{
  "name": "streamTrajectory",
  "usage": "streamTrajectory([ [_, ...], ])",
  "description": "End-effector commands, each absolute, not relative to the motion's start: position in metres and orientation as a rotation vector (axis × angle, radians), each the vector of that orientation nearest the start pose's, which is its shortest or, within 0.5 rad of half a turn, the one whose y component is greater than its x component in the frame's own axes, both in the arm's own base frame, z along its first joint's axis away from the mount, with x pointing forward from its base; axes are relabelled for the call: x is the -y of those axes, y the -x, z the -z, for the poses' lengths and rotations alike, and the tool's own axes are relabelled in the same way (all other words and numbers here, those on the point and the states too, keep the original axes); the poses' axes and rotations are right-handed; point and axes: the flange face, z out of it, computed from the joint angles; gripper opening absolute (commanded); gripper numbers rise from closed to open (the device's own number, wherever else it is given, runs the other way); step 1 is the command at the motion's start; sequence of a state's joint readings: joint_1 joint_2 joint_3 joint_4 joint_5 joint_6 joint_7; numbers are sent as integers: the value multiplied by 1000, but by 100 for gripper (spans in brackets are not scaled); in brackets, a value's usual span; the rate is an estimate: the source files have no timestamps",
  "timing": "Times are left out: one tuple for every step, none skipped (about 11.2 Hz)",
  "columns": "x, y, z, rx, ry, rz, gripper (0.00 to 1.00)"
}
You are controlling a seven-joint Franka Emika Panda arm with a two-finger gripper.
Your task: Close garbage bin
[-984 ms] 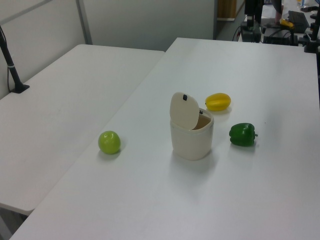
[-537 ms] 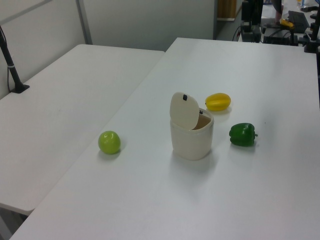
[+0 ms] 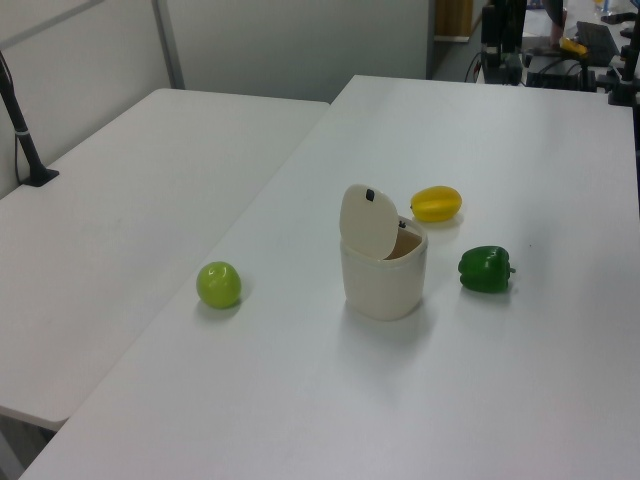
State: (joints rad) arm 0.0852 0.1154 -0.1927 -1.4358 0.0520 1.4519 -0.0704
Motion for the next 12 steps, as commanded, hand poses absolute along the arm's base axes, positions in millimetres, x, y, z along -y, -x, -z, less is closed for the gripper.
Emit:
streamTrajectory([
  [55,-570,-622,-90,3108,-113,100],
  [57,-569,-624,-97,3108,-106,100],
  [60,-569,-625,-105,3109,-96,100],
  [60,-568,-626,-104,3108,-98,100],
  [61,-565,-631,-96,3101,-88,100],
  [62,-566,-630,-98,3099,-85,100],
  [62,-567,-630,-98,3100,-77,100],
  [63,-566,-631,-98,3100,-73,100],
  [68,-566,-632,-105,3100,-65,100],
  [73,-565,-633,-119,3098,-62,100],
  [77,-562,-636,-130,3095,-57,100],
  [77,-559,-640,-130,3092,-54,100],
])
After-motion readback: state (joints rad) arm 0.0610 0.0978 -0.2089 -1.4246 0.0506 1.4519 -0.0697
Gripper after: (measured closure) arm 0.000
